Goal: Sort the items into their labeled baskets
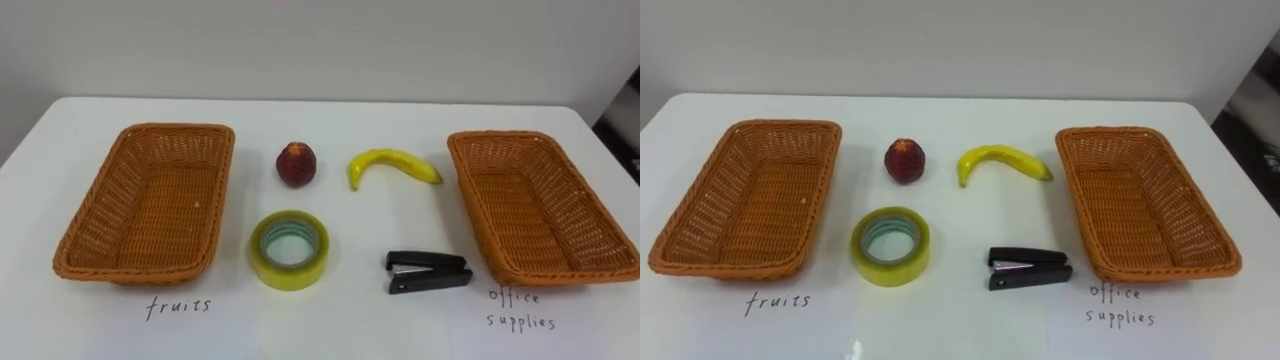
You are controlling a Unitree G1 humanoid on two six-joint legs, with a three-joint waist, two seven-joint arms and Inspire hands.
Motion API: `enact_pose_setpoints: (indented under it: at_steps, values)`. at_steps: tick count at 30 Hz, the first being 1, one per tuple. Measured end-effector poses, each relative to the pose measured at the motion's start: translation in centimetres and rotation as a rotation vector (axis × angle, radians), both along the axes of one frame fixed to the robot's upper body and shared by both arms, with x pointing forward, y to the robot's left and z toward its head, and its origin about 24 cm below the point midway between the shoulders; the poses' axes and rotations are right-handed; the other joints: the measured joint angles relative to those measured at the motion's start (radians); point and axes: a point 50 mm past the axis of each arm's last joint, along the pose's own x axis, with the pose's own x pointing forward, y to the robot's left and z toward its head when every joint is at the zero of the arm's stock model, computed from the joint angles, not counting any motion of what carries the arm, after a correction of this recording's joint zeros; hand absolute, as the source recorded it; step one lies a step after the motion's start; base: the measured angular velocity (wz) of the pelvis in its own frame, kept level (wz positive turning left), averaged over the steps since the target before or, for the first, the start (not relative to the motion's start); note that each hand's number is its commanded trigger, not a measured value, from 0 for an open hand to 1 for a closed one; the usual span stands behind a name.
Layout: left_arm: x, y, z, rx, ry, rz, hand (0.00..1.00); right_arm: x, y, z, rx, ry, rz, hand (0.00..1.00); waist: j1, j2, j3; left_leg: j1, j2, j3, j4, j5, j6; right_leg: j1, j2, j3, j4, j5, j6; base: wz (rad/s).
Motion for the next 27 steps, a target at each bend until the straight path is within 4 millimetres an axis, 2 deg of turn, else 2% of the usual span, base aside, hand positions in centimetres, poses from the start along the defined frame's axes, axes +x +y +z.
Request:
enact_pose_setpoints:
  at_steps: [6, 13, 19, 27]
  values:
    - [-0.5, 0.7, 0.3, 0.024, -0.013, 0.012, 0.0, 0.6, -1.3, 0.3, -0.057, -0.023, -0.173, 0.0, -0.018, -0.01, 0.001, 0.0, 0.0, 0.006, -0.002, 0.0, 0.0, -0.01, 0.0, 0.012, 0.011, 0.0, 0.0, -0.07]
    - [-0.8, 1.7, 0.6, 0.053, -0.012, 0.009, 0.0, 1.6, -3.7, 1.0, -0.171, -0.016, -0.243, 0.0, -0.022, -0.011, 0.0011, 0.003, -0.002, 0.015, -0.003, 0.0, 0.0, -0.014, 0.002, 0.022, 0.012, 0.0, 0.0, -0.04]
    - [-0.8, 1.9, 0.6, 0.062, -0.019, 0.011, 0.0, 4.4, -6.6, 2.4, -0.319, -0.086, -0.349, 0.0, -0.044, -0.009, 0.0013, -0.003, -0.004, 0.017, -0.001, 0.0, 0.0, -0.021, 0.002, 0.022, 0.016, 0.0, 0.001, 0.0]
    - [-0.4, 2.5, 1.0, 0.091, -0.074, 0.016, 0.0, 7.9, -9.9, 5.2, -0.489, -0.229, -0.451, 0.0, -0.048, -0.013, 0.0009, -0.004, -0.004, 0.037, -0.001, 0.0, 0.0, -0.047, 0.001, 0.029, 0.046, -0.012, -0.001, -0.07]
